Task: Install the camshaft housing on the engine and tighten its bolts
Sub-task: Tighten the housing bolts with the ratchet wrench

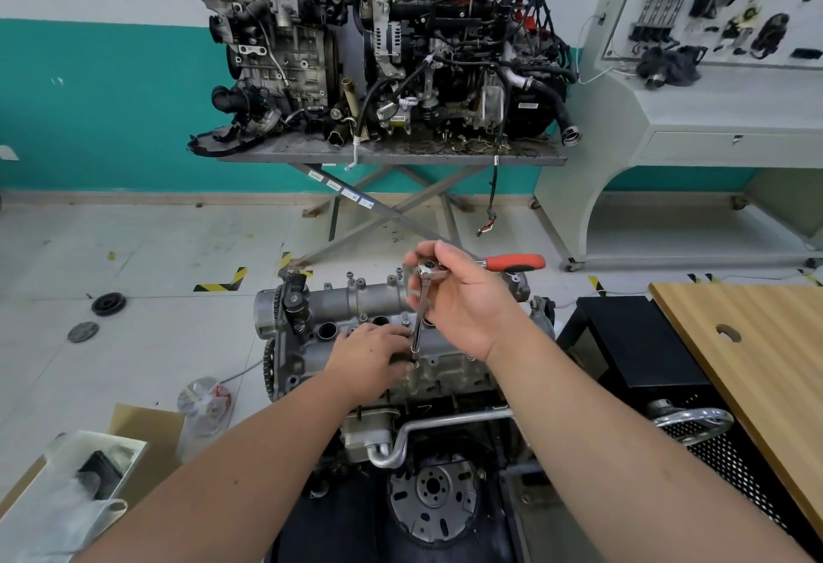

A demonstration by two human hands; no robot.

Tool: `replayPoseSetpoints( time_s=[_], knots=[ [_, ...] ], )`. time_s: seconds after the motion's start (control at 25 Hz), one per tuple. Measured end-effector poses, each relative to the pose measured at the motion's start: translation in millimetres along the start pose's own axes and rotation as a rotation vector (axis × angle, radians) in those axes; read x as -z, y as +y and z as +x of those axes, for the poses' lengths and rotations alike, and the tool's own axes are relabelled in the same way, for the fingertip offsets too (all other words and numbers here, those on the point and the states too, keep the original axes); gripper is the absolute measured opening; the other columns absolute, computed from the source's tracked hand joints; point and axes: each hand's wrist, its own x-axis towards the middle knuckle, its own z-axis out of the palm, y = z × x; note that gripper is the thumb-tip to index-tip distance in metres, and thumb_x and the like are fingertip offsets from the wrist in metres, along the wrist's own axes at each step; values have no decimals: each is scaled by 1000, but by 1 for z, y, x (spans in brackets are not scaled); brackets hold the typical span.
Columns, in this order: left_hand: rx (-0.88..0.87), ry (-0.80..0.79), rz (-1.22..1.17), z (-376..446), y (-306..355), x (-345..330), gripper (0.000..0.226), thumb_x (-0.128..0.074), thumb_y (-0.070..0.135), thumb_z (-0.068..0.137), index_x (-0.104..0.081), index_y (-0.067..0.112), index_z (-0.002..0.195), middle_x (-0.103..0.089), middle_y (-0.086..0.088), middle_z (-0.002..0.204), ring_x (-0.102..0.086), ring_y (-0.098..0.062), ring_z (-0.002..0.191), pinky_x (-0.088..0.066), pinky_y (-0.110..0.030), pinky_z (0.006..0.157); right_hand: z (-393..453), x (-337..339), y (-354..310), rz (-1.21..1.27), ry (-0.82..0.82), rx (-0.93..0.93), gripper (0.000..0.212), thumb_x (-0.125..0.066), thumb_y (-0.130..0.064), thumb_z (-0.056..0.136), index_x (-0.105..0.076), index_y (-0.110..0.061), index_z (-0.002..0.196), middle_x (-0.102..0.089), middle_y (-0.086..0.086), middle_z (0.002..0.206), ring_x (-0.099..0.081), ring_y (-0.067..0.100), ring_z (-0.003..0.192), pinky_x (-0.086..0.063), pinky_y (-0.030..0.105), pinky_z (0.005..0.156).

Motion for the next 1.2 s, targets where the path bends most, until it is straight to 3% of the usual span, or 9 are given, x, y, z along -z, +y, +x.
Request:
replayPoseSetpoints(
  time_s=[0.2,0.32,0.44,0.6,0.72,0.88,0.92,1.08,1.2],
  knots=[
    [-33,31,-36,-1,1,1,23,-57,45,93,-68,40,114,-52,28,132,-48,-18,123,-36,-52,105,-15,-26,39,-372,271,302,23,-56,-46,94,-76,-35,89,-74,-9,106,-68,15,100,-54,36,89],
    [-7,31,-58,-2,1,1,23,-57,42,94,-68,38,114,-54,25,129,-46,-21,122,-34,-54,105,-18,-34,47,-383,348,395,26,-52,-49,92,-75,-37,94,-73,-14,107,-65,14,108,-51,38,98],
    [-17,-5,-33,-1,1,1,26,-55,45,95,-66,43,119,-48,30,137,-44,-18,126,-33,-53,106,-15,-35,39,-228,289,295,31,-50,-37,101,-75,-34,84,-75,-5,104,-64,29,103,-50,44,98],
    [-1,-4,-21,0,0,0,25,-56,47,95,-65,45,118,-43,30,145,-42,-18,130,-32,-53,108,2,-38,-1,-133,291,-33,25,-47,-14,102,-59,-7,81,-63,4,60,-57,25,63,-50,32,65],
    [1,-5,-19,0,-1,0,26,-56,48,95,-64,45,119,-43,30,145,-41,-18,131,-32,-54,109,10,-40,-40,-655,107,-294,7,-48,-7,99,-54,-7,97,-55,-1,54,-51,14,48,-48,28,55],
    [5,21,-39,0,-2,-3,21,-57,49,94,-66,46,112,-48,31,136,-43,-18,126,-31,-53,108,14,-65,-38,-1276,-51,-314,17,-50,-12,97,-62,-2,103,-55,5,66,-48,15,51,-44,29,54],
    [3,31,-40,0,-2,-3,19,-57,49,94,-66,44,110,-50,30,133,-44,-18,125,-31,-53,108,17,-69,-27,-1216,-3,-270,14,-51,-11,97,-60,-1,98,-53,7,69,-45,15,52,-41,28,52],
    [-18,71,-50,-1,-2,-3,17,-59,45,93,-69,34,102,-56,23,124,-47,-21,120,-35,-50,102,24,-68,-4,-379,361,-193,18,-50,-6,98,-48,-14,82,-36,-1,63,-30,10,48,-27,20,39],
    [-14,74,-65,-1,-3,-4,16,-59,42,91,-69,35,101,-59,20,123,-49,-21,118,-38,-48,98,25,-62,1,-463,447,-86,26,-51,-11,97,-46,-17,72,-41,0,62,-36,12,49,-33,23,43]
  ],
)
